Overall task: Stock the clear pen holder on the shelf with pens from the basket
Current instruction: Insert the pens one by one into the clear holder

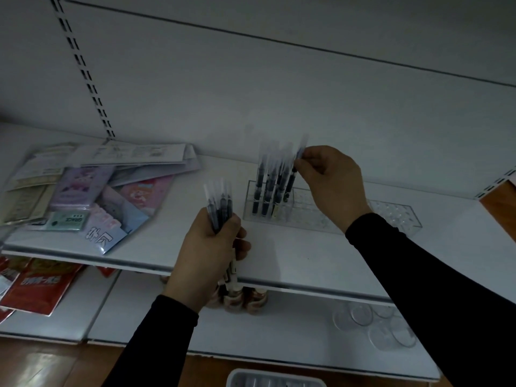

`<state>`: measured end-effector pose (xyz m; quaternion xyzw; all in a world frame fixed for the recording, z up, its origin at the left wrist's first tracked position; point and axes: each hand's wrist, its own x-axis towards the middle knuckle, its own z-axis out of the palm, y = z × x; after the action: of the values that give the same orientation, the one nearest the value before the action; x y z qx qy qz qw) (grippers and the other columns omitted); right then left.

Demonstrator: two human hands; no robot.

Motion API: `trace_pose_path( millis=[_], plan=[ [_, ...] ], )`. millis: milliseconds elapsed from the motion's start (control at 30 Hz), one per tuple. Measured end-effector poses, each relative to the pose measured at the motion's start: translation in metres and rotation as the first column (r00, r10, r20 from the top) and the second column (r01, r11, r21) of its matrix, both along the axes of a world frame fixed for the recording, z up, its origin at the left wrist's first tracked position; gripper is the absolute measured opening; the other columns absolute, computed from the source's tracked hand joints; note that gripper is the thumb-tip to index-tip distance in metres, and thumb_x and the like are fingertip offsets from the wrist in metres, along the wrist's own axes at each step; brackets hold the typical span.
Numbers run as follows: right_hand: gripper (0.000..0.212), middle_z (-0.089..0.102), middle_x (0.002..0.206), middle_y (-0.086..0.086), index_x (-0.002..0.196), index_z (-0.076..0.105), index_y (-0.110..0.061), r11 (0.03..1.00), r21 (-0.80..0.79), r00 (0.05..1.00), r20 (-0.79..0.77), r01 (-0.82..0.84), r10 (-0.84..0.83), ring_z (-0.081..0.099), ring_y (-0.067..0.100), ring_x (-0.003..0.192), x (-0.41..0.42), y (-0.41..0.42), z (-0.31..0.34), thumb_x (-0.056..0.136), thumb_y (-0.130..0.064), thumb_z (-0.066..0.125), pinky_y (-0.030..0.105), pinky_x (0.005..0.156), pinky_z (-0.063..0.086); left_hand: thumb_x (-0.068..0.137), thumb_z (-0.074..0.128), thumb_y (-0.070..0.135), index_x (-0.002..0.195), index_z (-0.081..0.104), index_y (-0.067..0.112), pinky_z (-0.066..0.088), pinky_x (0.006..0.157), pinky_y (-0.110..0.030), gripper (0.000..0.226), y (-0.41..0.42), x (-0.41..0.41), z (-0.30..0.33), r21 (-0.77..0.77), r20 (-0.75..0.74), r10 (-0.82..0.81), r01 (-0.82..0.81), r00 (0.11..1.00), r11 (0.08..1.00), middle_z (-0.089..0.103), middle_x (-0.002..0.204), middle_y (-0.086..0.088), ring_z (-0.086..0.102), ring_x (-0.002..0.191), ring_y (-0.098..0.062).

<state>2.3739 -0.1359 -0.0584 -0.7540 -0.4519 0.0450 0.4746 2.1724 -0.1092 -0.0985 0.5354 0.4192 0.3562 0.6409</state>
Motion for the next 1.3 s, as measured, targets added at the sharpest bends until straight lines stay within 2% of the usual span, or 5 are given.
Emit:
trace_pose_path(
  millis=[633,733,933,1167,1300],
  plan=[
    [0.013,0.064,0.084,-0.013,0.098,0.068,-0.015,0.998,-0.063,0.999,0.043,0.008,-0.005,0.059,-0.003,0.074,-0.004,-0.014,-0.009,0.090,-0.024,0.067,-0.002,0.069,0.041,0.097,0.052,0.015,0.102,0.057,0.008,0.052,0.055,-0.023,0.010,-0.007,0.001,0.010,0.041,0.045,-0.159,0.158,0.986,0.987,0.061,0.079,-0.007,0.061,0.058,-0.013],
    [0.010,0.064,0.076,-0.021,0.085,0.068,-0.023,0.998,-0.068,0.999,-0.045,0.007,-0.010,0.058,-0.012,0.070,-0.013,-0.029,0.000,0.089,-0.033,0.066,-0.001,0.065,0.040,0.097,0.052,0.013,0.101,0.058,0.009,0.050,0.053,-0.021,0.008,-0.015,0.004,0.014,0.019,0.079,-0.231,0.231,0.970,0.973,0.060,0.079,-0.008,0.059,0.056,-0.012],
    [0.008,0.072,0.080,-0.011,0.087,0.073,-0.030,0.902,-0.245,0.878,-0.419,-0.355,0.231,0.064,0.001,0.075,-0.034,-0.052,0.005,0.086,-0.036,0.068,0.021,0.072,0.053,0.096,0.053,0.015,0.098,0.060,0.013,0.053,0.057,-0.025,0.008,-0.026,0.011,0.015,0.017,0.058,-0.312,0.312,0.948,0.950,0.062,0.077,-0.007,0.061,0.060,-0.015],
    [0.011,0.074,0.089,-0.001,0.096,0.073,-0.019,0.872,-0.269,0.830,-0.507,-0.410,0.234,0.065,0.001,0.075,-0.032,-0.058,0.007,0.089,-0.022,0.067,0.014,0.068,0.053,0.097,0.052,0.018,0.106,0.061,0.019,0.055,0.061,-0.028,0.012,-0.032,0.015,0.015,0.007,0.049,-0.384,0.384,0.922,0.923,0.065,0.076,-0.003,0.063,0.062,-0.016],
    [0.009,0.072,0.076,-0.002,0.086,0.074,-0.013,0.922,-0.198,0.831,-0.524,-0.332,0.187,0.066,0.005,0.071,-0.029,-0.057,0.008,0.088,-0.020,0.068,0.018,0.065,0.053,0.097,0.052,0.017,0.105,0.059,0.011,0.055,0.060,-0.028,0.012,-0.031,0.015,0.014,-0.012,0.052,-0.381,0.382,0.923,0.924,0.067,0.080,-0.005,0.064,0.063,-0.017]
  ],
)
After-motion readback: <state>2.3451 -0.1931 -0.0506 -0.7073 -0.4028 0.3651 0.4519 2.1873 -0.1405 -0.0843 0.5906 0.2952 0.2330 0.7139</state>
